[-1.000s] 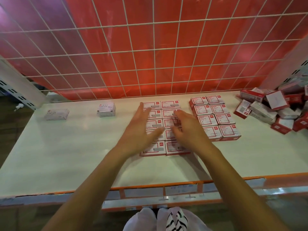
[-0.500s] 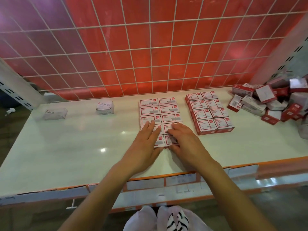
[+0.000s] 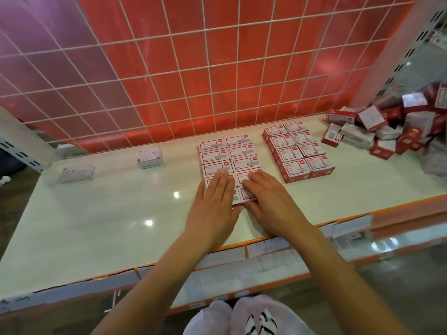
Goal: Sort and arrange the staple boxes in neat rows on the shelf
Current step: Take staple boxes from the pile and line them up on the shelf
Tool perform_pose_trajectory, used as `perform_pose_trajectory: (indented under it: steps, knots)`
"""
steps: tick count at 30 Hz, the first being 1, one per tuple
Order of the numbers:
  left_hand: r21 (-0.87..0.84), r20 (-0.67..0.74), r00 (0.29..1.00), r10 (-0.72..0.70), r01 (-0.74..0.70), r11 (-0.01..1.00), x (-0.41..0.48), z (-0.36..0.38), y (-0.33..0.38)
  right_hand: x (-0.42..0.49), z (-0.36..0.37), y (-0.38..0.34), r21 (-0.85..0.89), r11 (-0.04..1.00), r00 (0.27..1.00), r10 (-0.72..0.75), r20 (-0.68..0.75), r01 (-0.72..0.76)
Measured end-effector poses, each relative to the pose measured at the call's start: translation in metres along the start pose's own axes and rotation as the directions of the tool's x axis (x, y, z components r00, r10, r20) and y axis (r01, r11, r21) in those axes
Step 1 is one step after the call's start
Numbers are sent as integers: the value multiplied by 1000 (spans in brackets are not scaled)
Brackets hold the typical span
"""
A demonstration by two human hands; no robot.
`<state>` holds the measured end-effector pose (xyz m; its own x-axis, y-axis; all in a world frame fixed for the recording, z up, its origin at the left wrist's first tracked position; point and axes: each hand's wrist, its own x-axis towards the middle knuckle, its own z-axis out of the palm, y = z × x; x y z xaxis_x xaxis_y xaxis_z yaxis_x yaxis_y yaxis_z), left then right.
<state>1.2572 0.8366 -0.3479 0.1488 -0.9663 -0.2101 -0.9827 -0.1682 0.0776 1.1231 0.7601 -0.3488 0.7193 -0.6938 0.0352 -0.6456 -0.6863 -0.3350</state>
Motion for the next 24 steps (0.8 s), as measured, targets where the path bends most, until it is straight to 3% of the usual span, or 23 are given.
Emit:
perform_pose_trajectory:
  steps: [12,24]
  knots:
    - [15,-132,991,-1,3,1000,28,-22,49,-4,-10,26,-114,984,977,115,-180,-137]
    - [-53,-227,972,52,-66,996,109,-36,178,-24,-60,164,-81,966,921,207,-330,-246]
